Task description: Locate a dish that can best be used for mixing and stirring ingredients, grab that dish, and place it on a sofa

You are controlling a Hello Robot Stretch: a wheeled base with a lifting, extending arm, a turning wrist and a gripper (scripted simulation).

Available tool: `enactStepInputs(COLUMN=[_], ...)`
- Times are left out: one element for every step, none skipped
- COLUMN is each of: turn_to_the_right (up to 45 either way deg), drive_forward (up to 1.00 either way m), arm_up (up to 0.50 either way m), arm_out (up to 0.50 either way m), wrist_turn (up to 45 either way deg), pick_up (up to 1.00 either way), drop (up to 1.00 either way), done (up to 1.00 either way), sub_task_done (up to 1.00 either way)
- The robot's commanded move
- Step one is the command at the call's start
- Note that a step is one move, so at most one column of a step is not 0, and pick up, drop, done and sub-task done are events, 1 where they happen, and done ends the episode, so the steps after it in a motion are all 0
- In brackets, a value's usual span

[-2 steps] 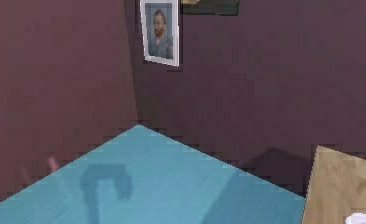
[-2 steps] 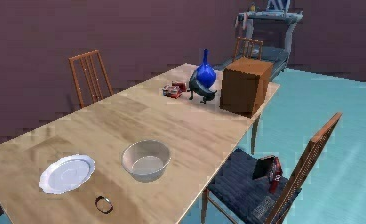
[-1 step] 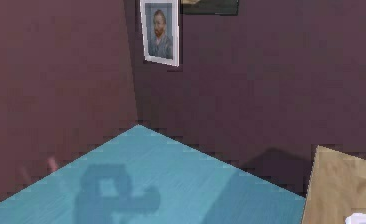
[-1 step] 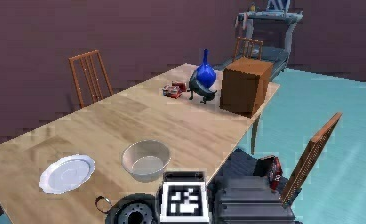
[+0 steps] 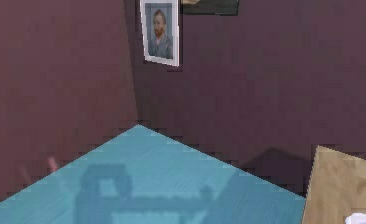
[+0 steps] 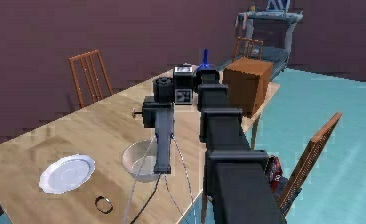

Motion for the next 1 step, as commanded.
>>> enactStepInputs(turn_to_the_right=[0.0], drive_forward=[0.0], arm_up=[0.0], arm_out=[0.0], wrist_turn=[45.0], pick_up=[0.0], drop=[0.0], done=[0.0], sub_task_done=[0.0])
